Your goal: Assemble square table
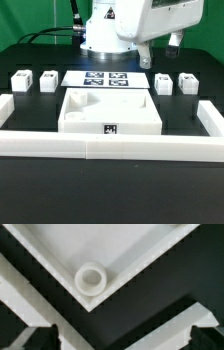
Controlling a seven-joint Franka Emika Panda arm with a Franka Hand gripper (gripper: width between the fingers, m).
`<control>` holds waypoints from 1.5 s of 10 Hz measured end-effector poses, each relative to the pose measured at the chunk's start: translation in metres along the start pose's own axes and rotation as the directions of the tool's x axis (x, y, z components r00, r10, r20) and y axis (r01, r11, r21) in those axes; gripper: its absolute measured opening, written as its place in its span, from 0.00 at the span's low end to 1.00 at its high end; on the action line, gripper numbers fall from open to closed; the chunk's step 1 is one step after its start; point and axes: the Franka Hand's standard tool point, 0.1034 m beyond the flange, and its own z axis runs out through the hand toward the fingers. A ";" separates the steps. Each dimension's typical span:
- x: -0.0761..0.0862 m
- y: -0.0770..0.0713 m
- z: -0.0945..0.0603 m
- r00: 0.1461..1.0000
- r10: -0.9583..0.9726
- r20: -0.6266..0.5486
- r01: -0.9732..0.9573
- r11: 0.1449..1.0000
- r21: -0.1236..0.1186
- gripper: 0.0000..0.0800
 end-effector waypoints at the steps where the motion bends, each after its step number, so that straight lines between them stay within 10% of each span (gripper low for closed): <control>1: 0.000 0.000 0.000 1.000 0.000 0.000 0.000 1.000 0.000 0.81; 15: -0.003 0.000 0.000 1.000 -0.025 0.007 0.024 1.000 0.007 0.81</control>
Offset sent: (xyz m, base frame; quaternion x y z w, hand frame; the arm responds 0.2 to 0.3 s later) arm 0.0000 0.0000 0.0000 0.0000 0.0000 0.0000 1.0000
